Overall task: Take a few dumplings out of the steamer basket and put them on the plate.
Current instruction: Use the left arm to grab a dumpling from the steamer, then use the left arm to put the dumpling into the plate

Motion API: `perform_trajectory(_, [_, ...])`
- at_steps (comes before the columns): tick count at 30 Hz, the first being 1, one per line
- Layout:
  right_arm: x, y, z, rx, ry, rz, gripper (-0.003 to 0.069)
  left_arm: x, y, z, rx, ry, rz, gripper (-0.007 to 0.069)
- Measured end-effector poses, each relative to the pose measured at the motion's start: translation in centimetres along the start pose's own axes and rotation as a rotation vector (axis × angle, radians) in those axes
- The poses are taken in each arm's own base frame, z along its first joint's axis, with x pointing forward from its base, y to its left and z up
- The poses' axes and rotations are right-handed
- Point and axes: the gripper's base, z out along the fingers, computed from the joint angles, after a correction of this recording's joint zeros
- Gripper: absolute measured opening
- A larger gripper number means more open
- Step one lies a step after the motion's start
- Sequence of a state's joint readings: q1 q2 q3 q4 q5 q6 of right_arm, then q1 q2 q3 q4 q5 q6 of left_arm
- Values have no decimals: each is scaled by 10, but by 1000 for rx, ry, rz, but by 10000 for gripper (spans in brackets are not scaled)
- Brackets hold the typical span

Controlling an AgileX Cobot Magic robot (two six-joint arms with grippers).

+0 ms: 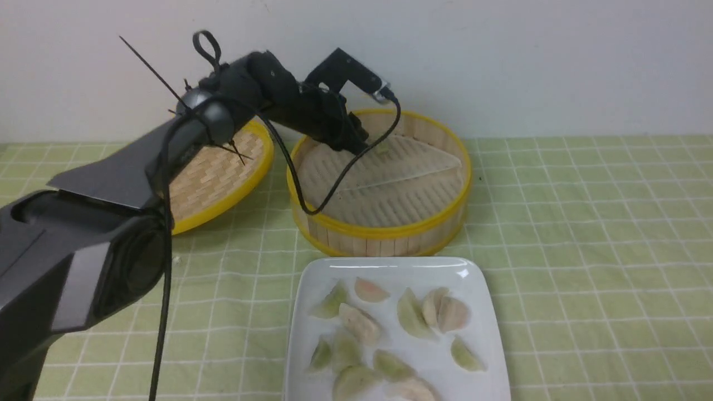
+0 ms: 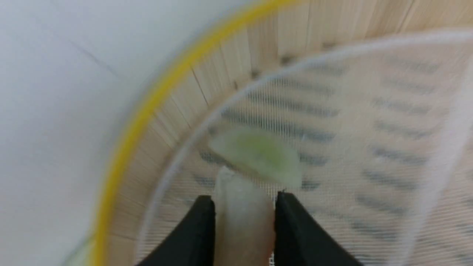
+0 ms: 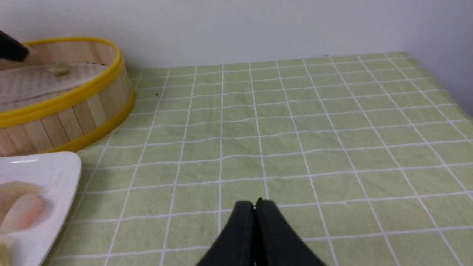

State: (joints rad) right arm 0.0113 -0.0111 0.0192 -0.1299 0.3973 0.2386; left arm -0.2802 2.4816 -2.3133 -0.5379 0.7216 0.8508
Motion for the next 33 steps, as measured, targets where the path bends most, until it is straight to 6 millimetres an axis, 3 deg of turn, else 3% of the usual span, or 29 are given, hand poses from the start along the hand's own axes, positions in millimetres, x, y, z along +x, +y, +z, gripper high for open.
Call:
perform_trajectory(5, [0, -1, 0, 7, -2, -22, -16, -59, -7, -83, -11, -69, -27, 183])
perform_trajectory(6, [0, -1, 0, 8, -2, -27, -16, -63, -9, -90, -9, -70, -25, 183])
perform_trajectory(7, [0, -1, 0, 14, -4, -47, -16, -73, -15, -112, 15, -62, -42, 183])
perform_trajectory(8, [0, -1, 0, 14, -4, -47, -16, -75, -15, -115, 12, -68, -44, 183])
perform_trajectory(9, [-1, -2, 0, 18, -6, -61, -16, -85, -24, -143, 45, -50, -52, 183])
perform_trajectory(11, [0, -2, 0, 20, -6, -64, -16, -90, -30, -161, 69, -33, -61, 183])
perform_trajectory(12, [-1, -2, 0, 20, -12, -67, -16, -95, -38, -182, 96, -9, -73, 183])
perform_trajectory(13, [-1, -2, 0, 19, -15, -67, -16, -94, -40, -185, 112, 11, -79, 183])
perform_trajectory(14, [-2, -1, 0, 10, -38, -64, -16, -98, -47, -205, 127, 23, -95, 183])
perform_trajectory(15, [-3, -1, 1, 6, -49, -61, -16, -99, -48, -209, 129, 25, -105, 183])
perform_trajectory(16, [-7, 2, 0, -17, -108, -36, -16, -104, -52, -225, 129, 16, -129, 183])
perform_trajectory(19, [-22, 6, -3, -73, -276, 41, -16, -108, -59, -247, 122, 2, -193, 183])
perform_trajectory(26, [-41, 8, -11, -137, -491, 184, -16, -76, -83, -257, 105, 161, -293, 183])
perform_trajectory(29, [-43, 8, -12, -142, -515, 187, -16, -41, -116, -240, 166, 328, -294, 183])
perform_trajectory(33, [-44, 8, -12, -149, -530, 202, -16, 3, -154, -203, 269, 531, -288, 182])
